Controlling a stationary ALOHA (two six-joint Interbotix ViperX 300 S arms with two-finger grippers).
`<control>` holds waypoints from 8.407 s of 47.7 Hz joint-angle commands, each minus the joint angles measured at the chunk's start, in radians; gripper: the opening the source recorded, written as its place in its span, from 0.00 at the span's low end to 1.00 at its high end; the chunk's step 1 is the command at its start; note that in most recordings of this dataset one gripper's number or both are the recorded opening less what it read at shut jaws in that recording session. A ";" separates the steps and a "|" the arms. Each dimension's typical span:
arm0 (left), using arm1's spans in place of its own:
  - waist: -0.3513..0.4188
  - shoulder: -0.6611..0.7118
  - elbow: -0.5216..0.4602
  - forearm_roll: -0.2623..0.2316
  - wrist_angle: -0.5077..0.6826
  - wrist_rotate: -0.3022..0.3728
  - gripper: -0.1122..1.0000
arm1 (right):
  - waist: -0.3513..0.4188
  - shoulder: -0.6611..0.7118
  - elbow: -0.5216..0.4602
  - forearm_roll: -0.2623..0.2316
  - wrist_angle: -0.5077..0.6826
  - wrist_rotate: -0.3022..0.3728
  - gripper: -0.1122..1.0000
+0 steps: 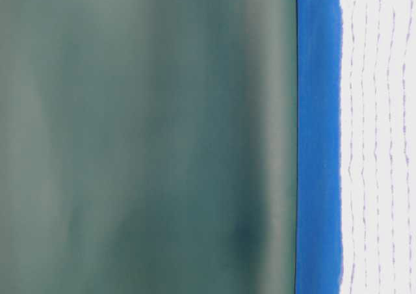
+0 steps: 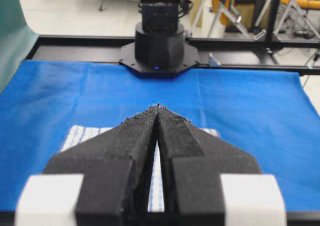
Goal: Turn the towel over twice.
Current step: 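Move both grippers toward the far corners of the striped towel, then pinch the far left and far right towel corners with both grippers, then lift the held corners up and pull them toward the far side, then swing the held edge over and lay the towel flat toward the near side, then open both grippers and withdraw them outward from the towel, then move both grippers back to the far corners of the towel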
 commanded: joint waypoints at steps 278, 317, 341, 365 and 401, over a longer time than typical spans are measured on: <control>-0.230 0.833 -0.044 -0.032 0.066 -0.233 0.13 | 0.206 0.833 -0.181 -0.025 0.291 0.657 0.15; -0.129 0.407 -0.071 -0.026 0.245 -0.097 0.82 | 0.083 0.509 -0.219 -0.314 0.445 0.635 0.66; 0.067 0.044 0.123 -0.026 0.143 0.025 0.82 | -0.209 0.147 -0.020 -0.525 0.267 0.635 0.66; 0.101 -0.003 0.170 -0.026 0.089 0.012 0.82 | -0.278 0.135 0.058 -0.514 0.098 0.650 0.66; 0.390 0.505 0.075 -0.026 -0.103 0.028 0.82 | -0.502 0.756 -0.212 -0.517 0.221 0.635 0.66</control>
